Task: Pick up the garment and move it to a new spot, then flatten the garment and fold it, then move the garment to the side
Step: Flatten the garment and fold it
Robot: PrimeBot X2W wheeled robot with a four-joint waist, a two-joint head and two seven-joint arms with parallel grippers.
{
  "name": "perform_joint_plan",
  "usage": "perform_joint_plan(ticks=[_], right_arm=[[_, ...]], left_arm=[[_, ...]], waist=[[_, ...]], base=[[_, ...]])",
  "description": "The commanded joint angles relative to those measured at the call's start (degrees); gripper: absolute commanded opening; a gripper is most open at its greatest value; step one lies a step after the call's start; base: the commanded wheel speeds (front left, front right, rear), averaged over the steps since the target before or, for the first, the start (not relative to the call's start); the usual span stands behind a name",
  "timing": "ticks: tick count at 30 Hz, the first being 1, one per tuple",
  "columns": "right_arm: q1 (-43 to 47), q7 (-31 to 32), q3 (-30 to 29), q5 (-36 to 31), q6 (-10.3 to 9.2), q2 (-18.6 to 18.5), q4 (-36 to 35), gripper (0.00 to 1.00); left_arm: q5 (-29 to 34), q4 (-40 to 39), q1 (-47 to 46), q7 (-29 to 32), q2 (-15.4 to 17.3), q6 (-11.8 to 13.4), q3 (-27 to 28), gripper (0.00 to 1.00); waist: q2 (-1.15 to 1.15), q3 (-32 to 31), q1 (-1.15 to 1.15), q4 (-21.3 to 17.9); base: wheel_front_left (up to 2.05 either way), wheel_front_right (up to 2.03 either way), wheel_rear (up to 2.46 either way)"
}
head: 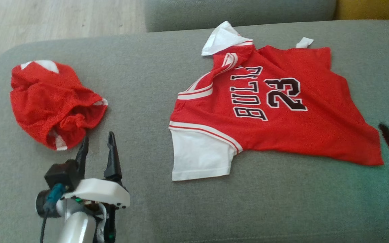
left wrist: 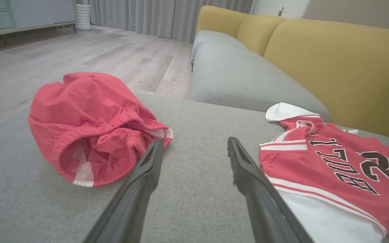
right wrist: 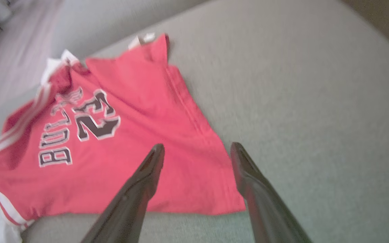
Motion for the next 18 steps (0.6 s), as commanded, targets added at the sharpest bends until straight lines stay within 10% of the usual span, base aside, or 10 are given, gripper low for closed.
perform_joint_plan(ticks=[1, 8, 18], right_arm=[[-0.13, -2.13, -0.38, -0.64, -0.05, -0.05, -6.45, 1.00], [1.18, -15.34, 1.86, -1.05, -0.05, 6.48, -21.72, 1.00], [6.29, -35.64, 8.83, -5.65, -0.05, 8.73, -22.24, 1.00]], left_arm=[[0.49, -1.90, -3.19, -0.57, 1.40, -0.22, 2.02, 1.00], [-3.15, -5.35, -4.21, 5.38, 3.09, -2.69, 2.67, 1.00], [-5.91, -9.51, -6.44, 14.99, 6.70, -4.03, 3.39, 1.00]], waist=[[0.00, -0.66, 0.00, -0.85], [0.00, -1.18, 0.00, -3.56], [0.00, -1.04, 0.00, -6.65]], base=[[0.00, 0.00, 0.00], [0.00, 0.00, 0.00], [0.00, 0.00, 0.00]])
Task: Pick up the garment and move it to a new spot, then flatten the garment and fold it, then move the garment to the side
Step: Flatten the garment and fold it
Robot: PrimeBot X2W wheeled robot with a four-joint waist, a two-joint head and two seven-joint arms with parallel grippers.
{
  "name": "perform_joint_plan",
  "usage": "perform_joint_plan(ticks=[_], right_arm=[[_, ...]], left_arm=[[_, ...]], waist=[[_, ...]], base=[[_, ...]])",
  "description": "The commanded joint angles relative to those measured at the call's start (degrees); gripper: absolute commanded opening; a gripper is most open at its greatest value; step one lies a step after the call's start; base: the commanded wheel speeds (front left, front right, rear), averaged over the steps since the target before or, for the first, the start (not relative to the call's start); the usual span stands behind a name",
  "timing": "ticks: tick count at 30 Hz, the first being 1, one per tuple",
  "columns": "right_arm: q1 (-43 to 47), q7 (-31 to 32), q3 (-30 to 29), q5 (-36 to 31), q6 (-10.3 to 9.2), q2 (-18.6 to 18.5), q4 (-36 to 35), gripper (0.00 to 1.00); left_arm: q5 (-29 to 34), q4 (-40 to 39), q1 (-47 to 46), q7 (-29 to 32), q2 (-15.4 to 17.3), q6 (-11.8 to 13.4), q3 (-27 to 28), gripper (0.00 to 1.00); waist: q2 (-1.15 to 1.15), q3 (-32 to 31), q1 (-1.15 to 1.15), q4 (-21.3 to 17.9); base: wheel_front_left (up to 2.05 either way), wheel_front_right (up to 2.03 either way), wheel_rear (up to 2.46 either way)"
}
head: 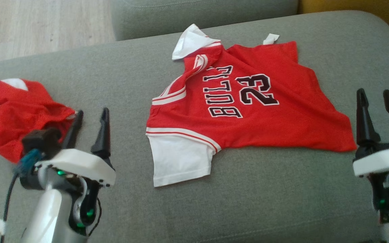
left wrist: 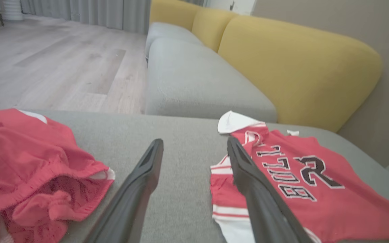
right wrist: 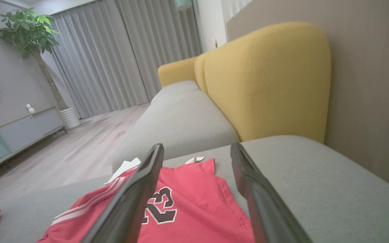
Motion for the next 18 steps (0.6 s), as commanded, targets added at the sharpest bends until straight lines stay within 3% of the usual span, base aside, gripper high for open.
perform_joint_plan(ticks=[1, 6, 9, 18], right_arm=[[-0.56, -2.46, 1.29, -1.06, -0.05, -0.38, -1.89, 1.00], [1.94, -14.17, 4.11, -4.04, -0.05, -1.10, -1.36, 1.00], [3.64, -17.52, 7.80, -4.51, -0.05, -2.53, -0.37, 1.00], [4.07, -18.43, 12.58, -3.98, -0.05, -4.00, 1.07, 1.00]], left_arm=[[-0.08, -2.91, -1.83, -1.07, 0.97, 0.60, 2.88, 1.00], [0.68, -5.34, 1.69, -7.61, -0.47, 2.93, 4.54, 1.00], [1.52, -5.31, 5.44, -13.22, -1.84, 4.26, 5.38, 1.00], [7.45, -3.29, 9.97, -15.86, -3.54, 3.89, 6.43, 1.00]], waist=[[0.00, -0.15, 0.00, -0.34], [0.00, -1.26, 0.00, -0.87], [0.00, -2.49, 0.00, -0.87], [0.00, -3.88, 0.00, 0.45]], base=[[0.00, 0.00, 0.00], [0.00, 0.00, 0.00], [0.00, 0.00, 0.00], [0.00, 0.00, 0.00]])
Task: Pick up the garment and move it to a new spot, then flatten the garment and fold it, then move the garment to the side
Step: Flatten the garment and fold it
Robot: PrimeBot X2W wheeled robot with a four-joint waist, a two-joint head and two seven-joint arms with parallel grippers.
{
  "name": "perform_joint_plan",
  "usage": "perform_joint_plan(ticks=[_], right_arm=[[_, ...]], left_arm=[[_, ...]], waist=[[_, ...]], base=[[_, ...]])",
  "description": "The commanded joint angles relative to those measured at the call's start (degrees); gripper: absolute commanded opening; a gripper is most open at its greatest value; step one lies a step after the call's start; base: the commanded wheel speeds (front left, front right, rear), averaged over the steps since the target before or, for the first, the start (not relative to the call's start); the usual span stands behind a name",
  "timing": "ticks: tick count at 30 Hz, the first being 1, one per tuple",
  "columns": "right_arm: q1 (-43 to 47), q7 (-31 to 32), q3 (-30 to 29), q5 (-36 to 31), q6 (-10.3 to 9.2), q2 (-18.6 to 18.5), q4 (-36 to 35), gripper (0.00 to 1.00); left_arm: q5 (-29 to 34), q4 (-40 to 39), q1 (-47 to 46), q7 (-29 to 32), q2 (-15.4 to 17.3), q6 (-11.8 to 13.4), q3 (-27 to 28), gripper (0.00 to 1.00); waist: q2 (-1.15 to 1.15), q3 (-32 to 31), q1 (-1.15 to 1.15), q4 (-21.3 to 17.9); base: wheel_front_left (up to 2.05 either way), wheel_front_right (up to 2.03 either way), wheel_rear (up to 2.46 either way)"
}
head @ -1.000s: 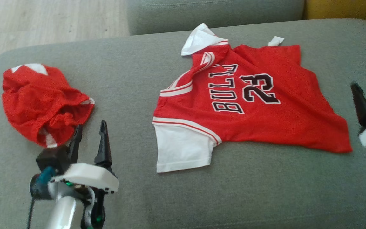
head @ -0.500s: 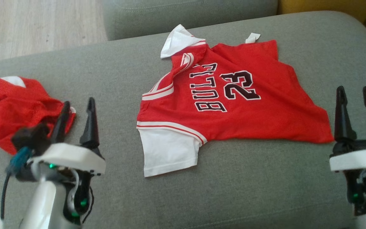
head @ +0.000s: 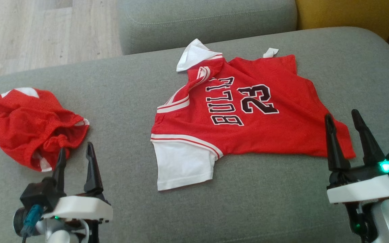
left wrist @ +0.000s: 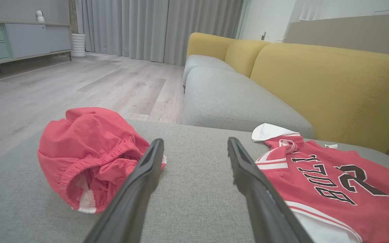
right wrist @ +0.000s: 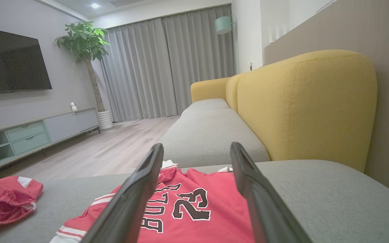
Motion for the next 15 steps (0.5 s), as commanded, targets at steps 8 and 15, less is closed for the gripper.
perform_joint_plan(ticks=[8, 15], right_arm=[[-2.49, -0.78, 1.57, -0.21, -0.05, -1.30, -0.66, 1.00], [-2.90, -0.78, 1.92, 0.11, -0.05, -1.35, 0.41, 1.00]], left_arm=[[3.10, -1.90, -1.23, -0.69, -1.23, -2.05, 3.86, 1.00], [4.29, -1.09, -1.65, -0.69, -1.85, -2.97, 4.44, 1.00]], waist=[[0.00, -0.20, 0.00, 0.84], [0.00, -0.25, 0.00, 1.07]], base=[[0.00, 0.00, 0.00], [0.00, 0.00, 0.00]])
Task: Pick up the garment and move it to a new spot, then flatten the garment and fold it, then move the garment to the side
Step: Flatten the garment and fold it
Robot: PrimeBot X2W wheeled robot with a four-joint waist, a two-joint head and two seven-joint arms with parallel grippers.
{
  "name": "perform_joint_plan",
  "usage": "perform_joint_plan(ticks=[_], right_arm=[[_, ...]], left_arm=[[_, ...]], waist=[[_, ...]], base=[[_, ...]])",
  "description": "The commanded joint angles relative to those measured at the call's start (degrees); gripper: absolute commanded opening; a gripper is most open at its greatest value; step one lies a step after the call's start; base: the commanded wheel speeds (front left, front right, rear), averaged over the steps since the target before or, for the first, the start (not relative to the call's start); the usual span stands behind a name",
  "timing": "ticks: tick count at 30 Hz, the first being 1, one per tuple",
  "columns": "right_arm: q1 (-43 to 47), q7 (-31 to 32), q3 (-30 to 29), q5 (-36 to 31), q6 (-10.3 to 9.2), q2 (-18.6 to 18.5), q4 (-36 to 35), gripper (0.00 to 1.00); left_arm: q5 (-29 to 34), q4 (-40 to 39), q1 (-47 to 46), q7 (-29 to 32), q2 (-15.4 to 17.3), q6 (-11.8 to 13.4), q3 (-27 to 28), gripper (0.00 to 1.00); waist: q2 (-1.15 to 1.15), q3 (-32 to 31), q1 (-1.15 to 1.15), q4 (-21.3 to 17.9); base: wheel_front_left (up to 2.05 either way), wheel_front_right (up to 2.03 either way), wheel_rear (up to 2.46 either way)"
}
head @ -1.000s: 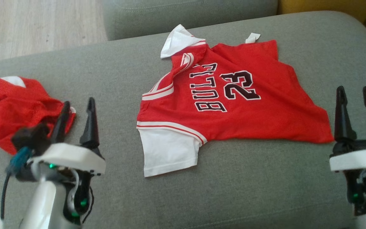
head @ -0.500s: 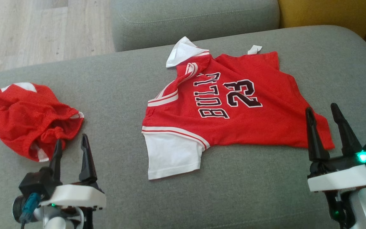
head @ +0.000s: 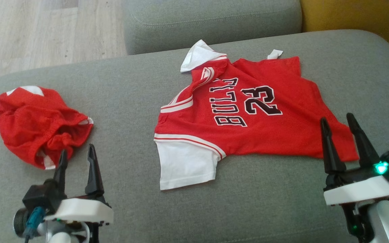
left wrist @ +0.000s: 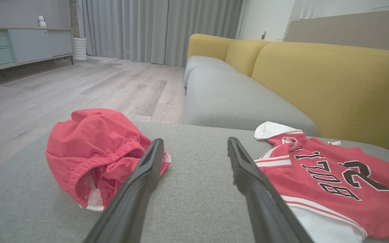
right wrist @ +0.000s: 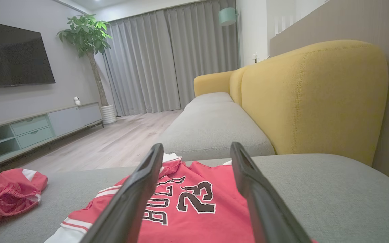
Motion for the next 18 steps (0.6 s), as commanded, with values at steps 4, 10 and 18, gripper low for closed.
perform_joint_plan(ticks=[4, 10, 18], right_arm=[[-2.46, -0.78, 0.41, 0.67, -0.05, -1.00, -0.37, 1.00], [-2.62, -0.78, 0.38, 1.05, -0.05, -1.29, 0.34, 1.00], [-4.70, 4.80, -4.45, 4.16, -0.05, -4.53, 5.12, 1.00]], left_arm=[[1.14, -1.27, -2.17, -0.69, -0.01, -0.40, 2.50, 1.00], [1.02, -0.72, -2.15, -0.69, -0.22, -0.66, 2.54, 1.00], [-1.02, 2.29, -4.17, 9.44, 0.05, -5.23, -2.69, 1.00]], waist=[[0.00, -0.04, 0.00, -0.22], [0.00, 0.09, 0.00, -0.51], [0.00, 1.77, 0.00, -0.79]], base=[[0.00, 0.00, 0.00], [0.00, 0.00, 0.00], [0.00, 0.00, 0.00]])
